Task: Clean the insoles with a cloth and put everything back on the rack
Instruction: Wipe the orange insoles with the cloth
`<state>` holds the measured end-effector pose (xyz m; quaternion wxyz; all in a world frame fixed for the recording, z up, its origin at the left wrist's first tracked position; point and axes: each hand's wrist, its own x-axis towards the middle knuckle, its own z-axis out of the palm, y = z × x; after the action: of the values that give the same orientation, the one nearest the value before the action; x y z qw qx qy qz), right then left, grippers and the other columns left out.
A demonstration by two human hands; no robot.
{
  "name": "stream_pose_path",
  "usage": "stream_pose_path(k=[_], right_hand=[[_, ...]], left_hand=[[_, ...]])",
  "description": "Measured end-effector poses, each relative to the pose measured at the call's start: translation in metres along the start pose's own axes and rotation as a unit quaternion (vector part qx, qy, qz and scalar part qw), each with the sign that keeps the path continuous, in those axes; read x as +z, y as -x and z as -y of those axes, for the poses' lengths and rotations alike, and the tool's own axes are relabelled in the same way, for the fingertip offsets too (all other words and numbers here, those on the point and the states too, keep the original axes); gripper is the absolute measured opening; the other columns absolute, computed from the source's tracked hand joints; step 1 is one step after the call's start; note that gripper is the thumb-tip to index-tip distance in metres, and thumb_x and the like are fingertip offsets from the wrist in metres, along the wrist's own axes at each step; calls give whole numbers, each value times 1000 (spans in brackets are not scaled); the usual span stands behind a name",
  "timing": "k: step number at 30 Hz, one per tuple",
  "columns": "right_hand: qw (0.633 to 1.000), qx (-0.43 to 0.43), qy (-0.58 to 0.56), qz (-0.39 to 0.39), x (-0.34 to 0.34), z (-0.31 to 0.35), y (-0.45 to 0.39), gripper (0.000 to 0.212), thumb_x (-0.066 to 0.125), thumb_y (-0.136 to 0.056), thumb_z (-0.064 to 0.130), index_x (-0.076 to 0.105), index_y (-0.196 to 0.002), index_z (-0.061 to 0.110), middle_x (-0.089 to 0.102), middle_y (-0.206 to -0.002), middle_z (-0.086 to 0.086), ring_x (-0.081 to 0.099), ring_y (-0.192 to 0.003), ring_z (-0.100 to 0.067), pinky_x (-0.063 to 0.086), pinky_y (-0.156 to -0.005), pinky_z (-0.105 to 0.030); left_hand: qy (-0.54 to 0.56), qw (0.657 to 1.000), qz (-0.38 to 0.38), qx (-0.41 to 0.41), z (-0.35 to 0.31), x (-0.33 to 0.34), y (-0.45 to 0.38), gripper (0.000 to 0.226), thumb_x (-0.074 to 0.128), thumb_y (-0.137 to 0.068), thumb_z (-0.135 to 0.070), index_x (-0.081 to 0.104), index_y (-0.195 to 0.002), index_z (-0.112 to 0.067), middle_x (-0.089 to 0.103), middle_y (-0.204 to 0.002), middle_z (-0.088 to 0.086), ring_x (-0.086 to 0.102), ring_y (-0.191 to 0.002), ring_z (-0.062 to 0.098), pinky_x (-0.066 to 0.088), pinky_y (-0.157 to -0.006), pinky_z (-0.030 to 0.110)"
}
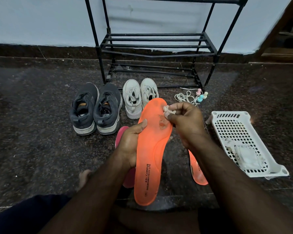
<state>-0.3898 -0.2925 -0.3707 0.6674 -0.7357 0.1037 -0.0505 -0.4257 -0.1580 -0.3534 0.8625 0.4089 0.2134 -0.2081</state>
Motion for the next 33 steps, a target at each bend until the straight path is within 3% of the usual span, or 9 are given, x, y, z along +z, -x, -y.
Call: stream_pose_path(k=[4, 8, 12, 14, 17, 21, 26, 29, 33], right_hand=[[995, 34, -87, 26, -5, 5, 2, 22, 68, -82, -9, 64, -90, 11, 60, -82, -11, 64, -72, -21, 56, -63, -33], [994, 15, -94, 45, -9, 9, 1, 22, 72, -81, -6, 64, -88, 14, 58, -77, -4, 64, -67, -15, 57, -62, -33], [999, -24, -6, 48, -5, -4, 1, 27, 79, -74, 0, 67, -80, 23, 62, -79, -1, 61, -73, -17, 59, -72, -42], [997, -54, 56, 28, -3, -7, 0, 25, 78, -72, 3, 67, -79, 25, 62, -72, 11, 57, -67, -15, 57, -71, -43], [1000, -17, 19, 8, -9, -4, -4, 25, 68, -83, -2, 64, -91, 21, 65, -88, -6, 64, -72, -25, 61, -71, -45], [994, 75, -14, 81, -21, -1, 0, 15, 60, -90, -4, 64, -93, 10, 66, -87, -10, 63, -64, -13, 57, -60, -25], [960, 152, 39, 231, -16, -15, 18, 6, 66, -91, 11, 64, -88, 6, 63, -66, -5, 55, -53, -11, 47, -52, -21], [963, 149, 48, 219, -17, -17, 15, 12, 65, -90, 6, 59, -80, 9, 59, -61, -9, 50, -48, -12, 43, -46, -20], [973, 173, 92, 122, -41, -27, -3, 25, 61, -90, 0, 50, -72, 14, 51, -58, -9, 47, -44, -13, 38, -43, -20]], left_hand=[[79, 990, 99, -58, 15, -44, -8, 50, 39, -103, -39, 58, -129, 0, 66, -125, 25, 70, -101, 41, 33, -114, 59], [78, 995, 51, -29, 14, -39, -8, 47, 38, -105, -36, 66, -115, 1, 69, -118, 25, 72, -94, 40, 33, -113, 59], [122, 991, 18, 48, 0, -21, -34, 48, 26, -110, -23, 43, -144, 6, 66, -114, 34, 73, -68, 19, 55, -92, 27], [97, 993, 16, 60, 5, -26, -27, 45, 36, -107, -20, 45, -143, 4, 60, -132, 27, 71, -92, 20, 48, -104, 35], [86, 995, 26, -39, 19, -40, -13, 49, 44, -102, -36, 58, -132, 0, 63, -131, 24, 55, -125, 44, 35, -113, 61], [112, 993, 26, -4, 16, -49, -28, 47, 45, -101, -40, 66, -117, -1, 71, -113, 23, 66, -100, 40, 37, -111, 59], [117, 992, 35, -25, 21, -54, -33, 58, 40, -101, -49, 60, -129, -2, 69, -116, 24, 69, -95, 38, 48, -96, 51], [83, 995, 46, -39, 24, -46, -34, 60, 35, -103, -49, 60, -129, -2, 69, -117, 25, 68, -96, 37, 52, -91, 49], [8, 999, -16, 29, 25, -51, -42, 35, 46, -103, -34, 59, -129, -15, 66, -132, 8, 67, -106, 26, 53, -91, 47]])
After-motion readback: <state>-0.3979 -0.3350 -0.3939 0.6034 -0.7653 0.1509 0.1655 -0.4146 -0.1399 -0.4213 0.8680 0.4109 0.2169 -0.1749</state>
